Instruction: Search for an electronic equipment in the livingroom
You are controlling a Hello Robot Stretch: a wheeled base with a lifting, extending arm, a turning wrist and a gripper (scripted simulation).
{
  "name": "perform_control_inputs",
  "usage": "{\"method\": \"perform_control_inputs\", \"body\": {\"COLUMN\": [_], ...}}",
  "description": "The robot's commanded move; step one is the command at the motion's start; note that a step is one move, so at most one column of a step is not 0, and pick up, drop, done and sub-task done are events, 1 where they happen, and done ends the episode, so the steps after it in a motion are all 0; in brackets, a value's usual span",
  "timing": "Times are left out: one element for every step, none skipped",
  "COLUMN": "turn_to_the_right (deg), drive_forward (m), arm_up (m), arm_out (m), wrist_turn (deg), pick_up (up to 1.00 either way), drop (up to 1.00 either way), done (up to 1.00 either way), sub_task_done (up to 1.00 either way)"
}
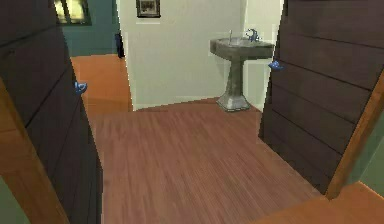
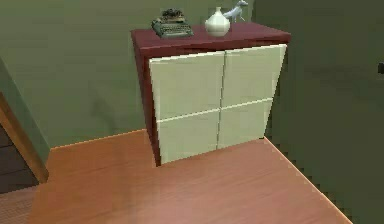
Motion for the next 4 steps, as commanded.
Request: {"method": "perform_control_inputs", "body": {"turn_to_the_right": [0.0, 45.0, 45.0, 0.0], "drive_forward": [0.45, 0.0, 0.0, 0.3], "arm_up": [0.0, 0.0, 0.0, 0.0], "arm_out": [0.0, 0.0, 0.0, 0.0], "wrist_turn": [0.0, 0.0, 0.0, 0.0], "pick_up": [0.0, 0.0, 0.0, 0.0], "drop": [0.0, 0.0, 0.0, 0.0], "done": [0.0, 0.0, 0.0, 0.0], "sub_task_done": [0.0, 0.0, 0.0, 0.0]}}
